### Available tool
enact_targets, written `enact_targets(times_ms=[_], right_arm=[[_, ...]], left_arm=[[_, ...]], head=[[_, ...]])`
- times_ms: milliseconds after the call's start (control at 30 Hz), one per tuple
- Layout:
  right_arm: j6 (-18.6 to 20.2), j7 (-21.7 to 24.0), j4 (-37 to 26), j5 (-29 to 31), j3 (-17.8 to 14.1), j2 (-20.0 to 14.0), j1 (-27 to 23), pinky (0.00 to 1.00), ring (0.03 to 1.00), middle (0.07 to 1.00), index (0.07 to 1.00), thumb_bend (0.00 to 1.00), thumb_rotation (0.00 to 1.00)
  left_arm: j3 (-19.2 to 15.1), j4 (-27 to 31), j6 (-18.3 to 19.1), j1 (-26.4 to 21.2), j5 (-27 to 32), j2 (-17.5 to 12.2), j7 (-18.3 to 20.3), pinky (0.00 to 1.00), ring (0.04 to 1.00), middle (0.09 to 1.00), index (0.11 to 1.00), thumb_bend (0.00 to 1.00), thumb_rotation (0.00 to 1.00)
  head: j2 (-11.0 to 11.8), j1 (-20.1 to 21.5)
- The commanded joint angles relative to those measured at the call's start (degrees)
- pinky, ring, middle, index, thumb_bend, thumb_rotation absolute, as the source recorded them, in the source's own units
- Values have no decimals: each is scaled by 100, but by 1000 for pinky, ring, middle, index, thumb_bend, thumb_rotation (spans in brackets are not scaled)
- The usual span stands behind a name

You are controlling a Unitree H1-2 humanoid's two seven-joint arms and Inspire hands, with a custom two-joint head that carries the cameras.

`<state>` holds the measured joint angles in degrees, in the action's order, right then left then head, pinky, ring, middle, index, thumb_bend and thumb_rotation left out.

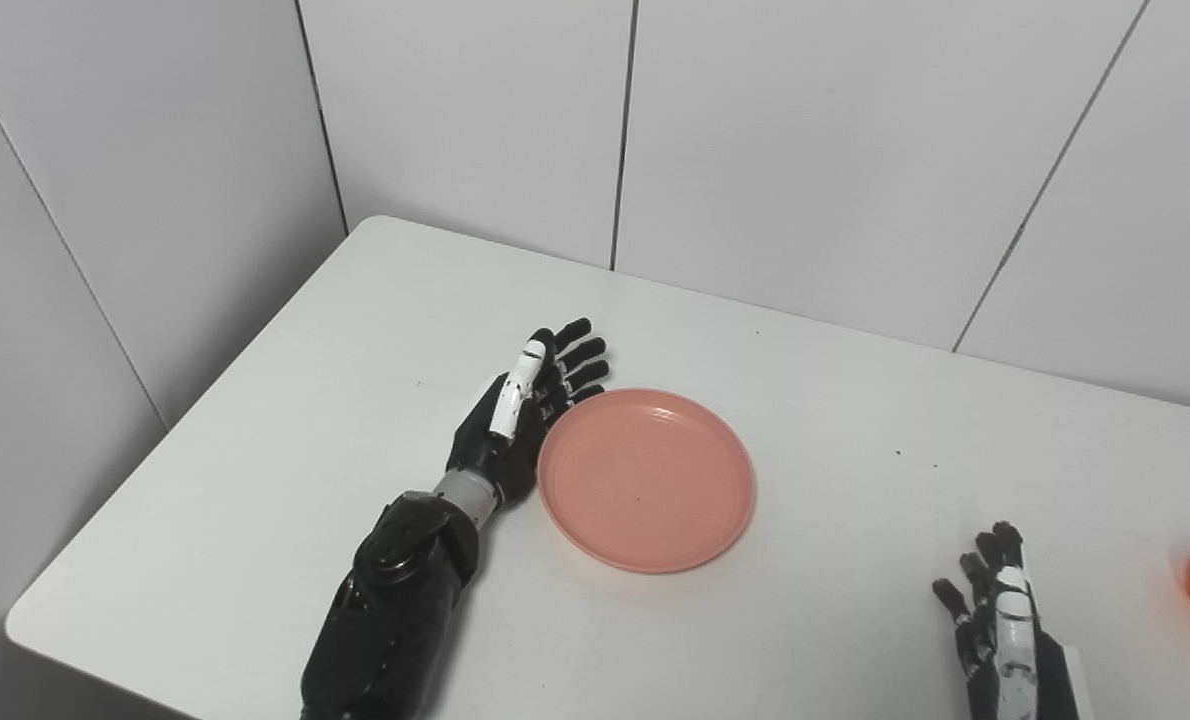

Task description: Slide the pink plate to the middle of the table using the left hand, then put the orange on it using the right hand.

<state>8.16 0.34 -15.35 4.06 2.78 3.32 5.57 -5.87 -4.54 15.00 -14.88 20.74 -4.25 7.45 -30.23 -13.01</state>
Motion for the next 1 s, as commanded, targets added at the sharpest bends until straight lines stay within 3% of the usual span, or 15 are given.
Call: enact_targets(times_ms=[0, 433, 967], right_arm=[[37, -13, -254, 8, 20, 59, -44, 1000, 1000, 1000, 1000, 212, 1000], [-70, -93, -229, -189, 106, 146, -59, 1000, 1000, 1000, 1000, 220, 1000], [-26, -185, -256, -392, 202, 234, -72, 1000, 1000, 1000, 1000, 228, 1000]], left_arm=[[95, -38, 262, 143, -79, 93, -48, 895, 892, 893, 872, 386, 1000], [393, 257, 477, 209, -321, 386, -205, 888, 894, 896, 879, 386, 1000], [839, 346, 426, 293, -751, 812, -333, 876, 887, 897, 885, 390, 1000]], head=[[-26, 24], [-182, 258], [-341, 642]])
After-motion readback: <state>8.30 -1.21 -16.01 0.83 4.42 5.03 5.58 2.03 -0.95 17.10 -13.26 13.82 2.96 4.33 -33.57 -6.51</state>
